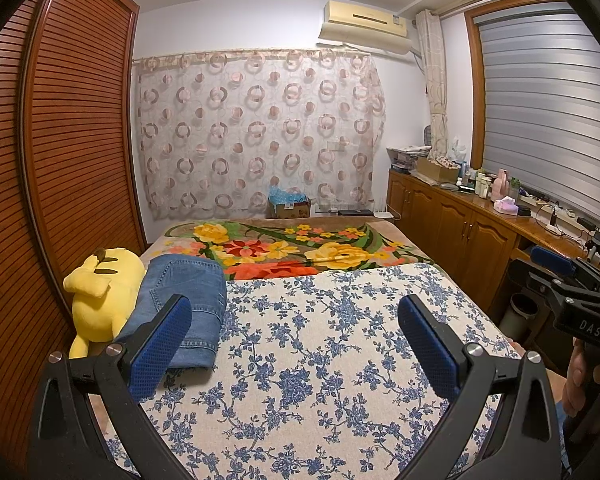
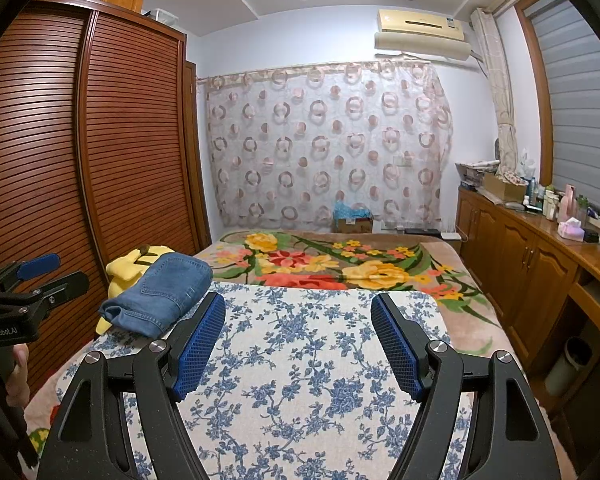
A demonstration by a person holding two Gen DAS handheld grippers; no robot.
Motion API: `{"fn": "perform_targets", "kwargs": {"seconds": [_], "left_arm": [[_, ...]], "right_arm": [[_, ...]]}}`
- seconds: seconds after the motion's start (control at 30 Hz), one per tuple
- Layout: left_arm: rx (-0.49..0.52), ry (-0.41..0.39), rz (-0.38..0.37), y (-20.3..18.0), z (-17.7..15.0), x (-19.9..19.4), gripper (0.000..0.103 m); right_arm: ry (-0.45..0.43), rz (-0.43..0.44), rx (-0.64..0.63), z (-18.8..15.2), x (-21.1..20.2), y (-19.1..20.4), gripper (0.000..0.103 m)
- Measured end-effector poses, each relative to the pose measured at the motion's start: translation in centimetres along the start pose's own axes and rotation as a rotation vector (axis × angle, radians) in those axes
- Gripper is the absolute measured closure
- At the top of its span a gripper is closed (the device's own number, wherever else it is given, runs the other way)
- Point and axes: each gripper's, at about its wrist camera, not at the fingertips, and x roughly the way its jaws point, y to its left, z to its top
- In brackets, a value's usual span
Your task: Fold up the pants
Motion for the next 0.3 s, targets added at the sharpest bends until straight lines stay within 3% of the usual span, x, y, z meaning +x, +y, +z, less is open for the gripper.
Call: {"fn": "perform_targets", "kwargs": {"seconds": [0.3], "left_arm": [[-0.001,0.0,0.0,0.0,0.01,0.01,0.0]], "right_arm": [[-0.008,-0.007,0.002,0.12,-0.03,0.64,0.026]]}}
